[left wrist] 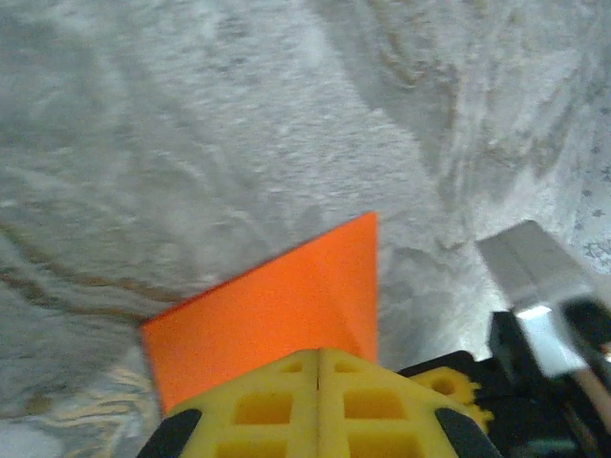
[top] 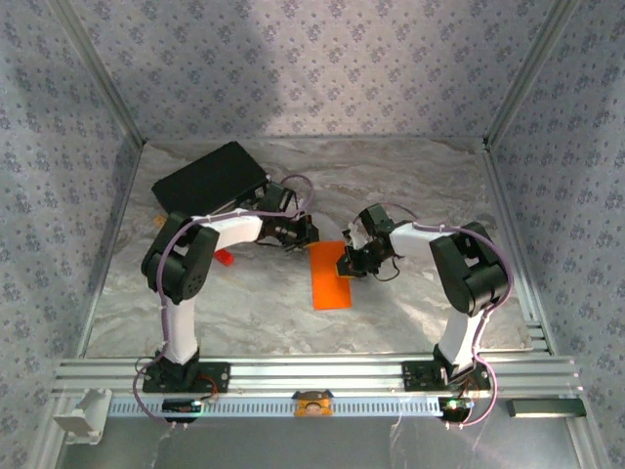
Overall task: Fold a paper plane with a square sheet of paper (pick it up from the middle)
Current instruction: First fold the square sheet of paper in half at the center of the table, then fold the triangle a second time at the center of the table.
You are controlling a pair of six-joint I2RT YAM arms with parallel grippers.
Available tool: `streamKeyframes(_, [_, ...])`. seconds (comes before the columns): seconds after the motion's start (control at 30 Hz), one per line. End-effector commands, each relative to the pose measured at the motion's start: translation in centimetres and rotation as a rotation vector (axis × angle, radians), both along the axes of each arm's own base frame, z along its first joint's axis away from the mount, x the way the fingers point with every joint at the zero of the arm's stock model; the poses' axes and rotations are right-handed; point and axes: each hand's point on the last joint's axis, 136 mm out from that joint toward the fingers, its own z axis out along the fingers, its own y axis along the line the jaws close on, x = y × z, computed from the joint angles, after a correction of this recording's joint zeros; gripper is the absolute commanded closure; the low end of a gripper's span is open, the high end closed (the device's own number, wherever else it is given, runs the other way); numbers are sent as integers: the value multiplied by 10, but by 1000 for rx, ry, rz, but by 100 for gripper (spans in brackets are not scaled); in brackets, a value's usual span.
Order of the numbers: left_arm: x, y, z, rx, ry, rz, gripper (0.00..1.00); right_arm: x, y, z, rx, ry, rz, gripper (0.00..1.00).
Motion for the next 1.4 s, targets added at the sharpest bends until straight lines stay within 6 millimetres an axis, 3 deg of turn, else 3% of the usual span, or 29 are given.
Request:
streamKeyframes(0.0, [-10, 7, -20, 20, 69, -22, 98, -2, 1, 11, 29, -13, 11, 83])
streamKeyframes(0.17, [-8, 2, -11, -18, 50, -30, 97, 2, 3, 20, 49, -31, 5, 79])
streamKeyframes(0.3, [-5, -2, 2, -43, 19, -29, 96, 4, 0, 29, 52, -52, -21, 71])
streamKeyframes(0.4, [-2, -6, 4, -51, 14, -36, 96, 11, -22, 30, -49, -49, -170, 68])
streamKeyframes(0.47, [-1, -7, 1, -44, 22, -39, 96, 9, -23, 38, -12, -46, -227, 67])
streamKeyframes(0.67, [-4, -3, -24, -9, 69, -33, 96, -15, -32, 49, 0, 8, -331, 64])
streamKeyframes(0.93, [-22, 14, -54, 65, 123, -19, 97, -53, -28, 38, -1, 119, -337, 56])
streamKeyframes(1.03, [-27, 18, -59, 78, 133, -16, 98, -63, -28, 32, -10, 163, -339, 51])
streamKeyframes(1.37, [-27, 19, -59, 89, 138, -4, 98, -88, -22, 15, -34, 245, -341, 52])
